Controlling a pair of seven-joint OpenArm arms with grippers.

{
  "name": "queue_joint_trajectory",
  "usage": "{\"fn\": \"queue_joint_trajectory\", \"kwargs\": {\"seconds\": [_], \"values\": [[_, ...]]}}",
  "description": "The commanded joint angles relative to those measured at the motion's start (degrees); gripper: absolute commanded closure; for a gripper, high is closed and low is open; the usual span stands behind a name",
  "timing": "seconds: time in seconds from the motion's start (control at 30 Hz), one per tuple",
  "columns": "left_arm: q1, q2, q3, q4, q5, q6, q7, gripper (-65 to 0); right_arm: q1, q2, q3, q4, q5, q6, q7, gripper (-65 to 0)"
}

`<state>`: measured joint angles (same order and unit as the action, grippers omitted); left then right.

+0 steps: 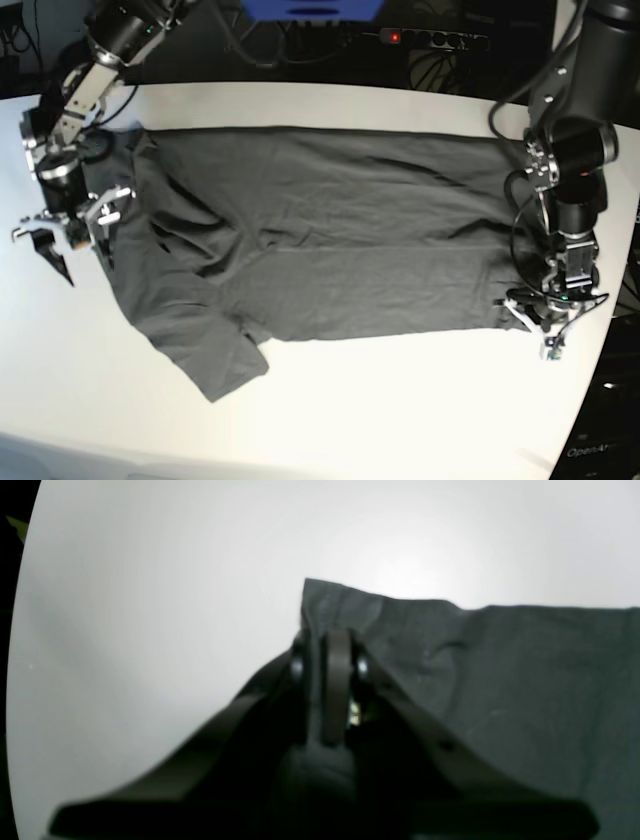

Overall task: Fold the T-shirt properly
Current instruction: 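Move the right gripper to the shirt's hem corner and pinch it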

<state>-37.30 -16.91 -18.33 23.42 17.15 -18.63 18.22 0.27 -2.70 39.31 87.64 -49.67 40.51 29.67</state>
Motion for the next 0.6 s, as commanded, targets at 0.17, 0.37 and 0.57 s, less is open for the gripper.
{"fn": "queue_joint_trajectory", "kwargs": {"seconds": [0.17,0.37,0.57], "values": [[0.1,-0.2,0.0,0.3,0.3,-0.8,1.7,-5.0,14.9,0.2,-0.4,-4.8,-5.3,-0.5,-7.9,-35.8],[0.1,-0.1,0.0,0.3,0.3,-0.8,1.7,-5.0,28.8,0.7,-0.4,-16.5,-8.8,-0.5,-21.3,-35.8],[0.2,-0.1,0.0,0.3,0.3,-0.8,1.7,-5.0,39.9,1.7,-0.1,-30.0,-8.7,-0.5,-36.2,-35.8]]}}
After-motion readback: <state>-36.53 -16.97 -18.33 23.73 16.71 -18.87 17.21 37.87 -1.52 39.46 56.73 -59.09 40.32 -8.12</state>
